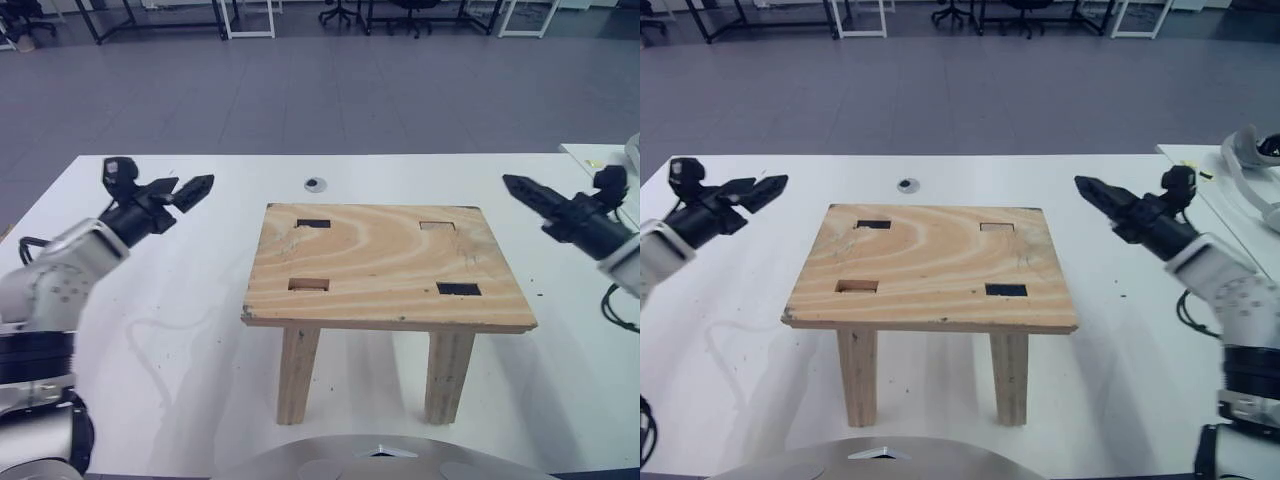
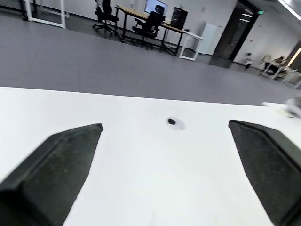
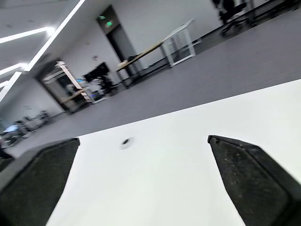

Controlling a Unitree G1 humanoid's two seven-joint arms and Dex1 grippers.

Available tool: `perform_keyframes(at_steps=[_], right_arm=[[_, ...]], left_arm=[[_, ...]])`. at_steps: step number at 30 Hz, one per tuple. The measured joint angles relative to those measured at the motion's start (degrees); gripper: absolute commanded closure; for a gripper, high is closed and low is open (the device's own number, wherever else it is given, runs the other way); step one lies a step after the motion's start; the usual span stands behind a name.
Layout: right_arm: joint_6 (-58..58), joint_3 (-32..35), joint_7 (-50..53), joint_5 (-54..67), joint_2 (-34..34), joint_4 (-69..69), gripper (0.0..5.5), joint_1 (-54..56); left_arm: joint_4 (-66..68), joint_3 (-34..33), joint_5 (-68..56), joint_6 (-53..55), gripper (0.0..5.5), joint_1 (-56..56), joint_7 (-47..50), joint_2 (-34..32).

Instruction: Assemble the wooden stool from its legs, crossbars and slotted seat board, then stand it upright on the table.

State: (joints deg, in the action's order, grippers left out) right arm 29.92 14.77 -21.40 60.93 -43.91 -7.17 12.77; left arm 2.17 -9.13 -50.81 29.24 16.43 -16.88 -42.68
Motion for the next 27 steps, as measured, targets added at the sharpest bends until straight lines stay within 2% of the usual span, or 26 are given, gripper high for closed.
perform_keyframes(at_steps=[4, 6, 9, 12, 21, 27], right_arm=[[-25.9, -4.8, 12.9, -27.8, 9.1, -14.0, 0.41, 2.3], [-33.7, -4.5, 14.0, -34.2, 10.3, -19.5, 0.41, 5.2], [-39.9, -4.0, 13.1, -38.9, 11.4, -22.4, 0.41, 8.3], [-42.5, -3.0, 11.7, -40.6, 13.3, -24.6, 0.41, 8.7], [-46.6, 2.1, 9.9, -43.1, 13.4, -28.5, 0.41, 8.9], [-46.8, 5.1, 7.9, -43.2, 12.9, -26.1, 0.41, 2.6]], left_arm=[[8.3, 4.9, 18.2, -16.2, 0.55, 0.2, 6.0, 9.4], [13.5, 4.9, 22.3, -20.1, 0.55, 1.4, 6.5, 12.8], [15.5, 4.4, 25.9, -23.7, 0.55, 2.7, 5.3, 14.0], [16.2, 3.5, 27.6, -24.6, 0.55, 2.7, 4.4, 15.3], [22.5, 0.6, 31.8, -26.2, 0.55, 8.1, 1.0, 15.6], [24.2, -0.7, 32.4, -26.3, 0.55, 11.0, 0.0, 17.7]])
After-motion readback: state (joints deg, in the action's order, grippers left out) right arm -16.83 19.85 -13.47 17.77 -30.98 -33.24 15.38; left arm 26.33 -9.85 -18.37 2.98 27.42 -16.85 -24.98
